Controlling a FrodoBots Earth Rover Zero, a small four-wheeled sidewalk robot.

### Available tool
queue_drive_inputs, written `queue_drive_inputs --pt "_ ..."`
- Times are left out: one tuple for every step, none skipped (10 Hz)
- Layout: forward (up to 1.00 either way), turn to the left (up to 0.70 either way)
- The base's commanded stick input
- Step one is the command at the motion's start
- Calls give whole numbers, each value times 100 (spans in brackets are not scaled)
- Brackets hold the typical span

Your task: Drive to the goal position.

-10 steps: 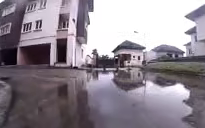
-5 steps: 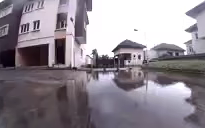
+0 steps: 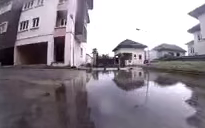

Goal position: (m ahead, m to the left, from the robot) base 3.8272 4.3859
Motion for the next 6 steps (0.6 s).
queue_drive_inputs --pt "70 35" --pt "70 35" --pt "70 35" --pt "70 35" --pt "70 35" --pt "70 35"
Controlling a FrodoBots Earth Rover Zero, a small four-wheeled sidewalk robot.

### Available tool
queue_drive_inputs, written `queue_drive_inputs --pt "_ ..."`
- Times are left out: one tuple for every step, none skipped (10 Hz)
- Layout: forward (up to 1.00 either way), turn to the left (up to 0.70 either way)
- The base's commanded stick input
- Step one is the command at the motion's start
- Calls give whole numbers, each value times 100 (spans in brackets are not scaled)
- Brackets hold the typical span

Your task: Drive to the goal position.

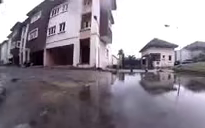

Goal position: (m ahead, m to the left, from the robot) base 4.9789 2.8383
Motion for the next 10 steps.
queue_drive_inputs --pt "70 35" --pt "70 35" --pt "70 25" --pt "70 13" --pt "70 0" --pt "70 0" --pt "70 0" --pt "70 0" --pt "70 0" --pt "70 0"
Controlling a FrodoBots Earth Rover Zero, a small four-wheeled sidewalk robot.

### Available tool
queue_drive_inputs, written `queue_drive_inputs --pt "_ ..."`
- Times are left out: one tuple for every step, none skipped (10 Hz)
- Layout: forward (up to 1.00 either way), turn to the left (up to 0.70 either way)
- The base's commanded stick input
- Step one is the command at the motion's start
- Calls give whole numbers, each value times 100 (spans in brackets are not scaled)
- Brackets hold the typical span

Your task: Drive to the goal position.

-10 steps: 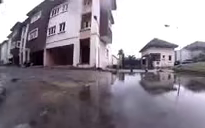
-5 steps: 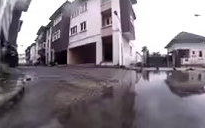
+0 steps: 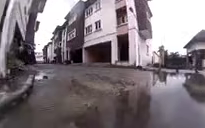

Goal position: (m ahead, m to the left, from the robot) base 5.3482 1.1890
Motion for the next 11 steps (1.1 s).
queue_drive_inputs --pt "70 0" --pt "70 0" --pt "70 0" --pt "70 0" --pt "70 0" --pt "70 0" --pt "70 0" --pt "70 0" --pt "70 0" --pt "70 0" --pt "70 0"
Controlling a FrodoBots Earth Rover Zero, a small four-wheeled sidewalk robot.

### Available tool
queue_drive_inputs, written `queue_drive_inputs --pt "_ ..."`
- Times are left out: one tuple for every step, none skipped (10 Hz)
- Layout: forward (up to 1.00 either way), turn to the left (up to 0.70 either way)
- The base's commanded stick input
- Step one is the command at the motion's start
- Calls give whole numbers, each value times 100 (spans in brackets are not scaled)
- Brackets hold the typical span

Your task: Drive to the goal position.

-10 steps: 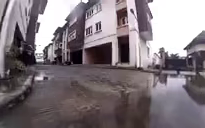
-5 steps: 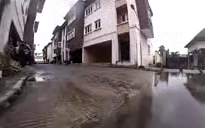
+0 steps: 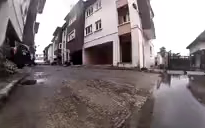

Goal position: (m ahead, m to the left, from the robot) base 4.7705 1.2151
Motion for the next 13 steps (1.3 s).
queue_drive_inputs --pt "70 0" --pt "70 1" --pt "70 22" --pt "70 35" --pt "70 35" --pt "70 35" --pt "70 35" --pt "70 35" --pt "70 35" --pt "70 35" --pt "70 35" --pt "70 0" --pt "70 0"
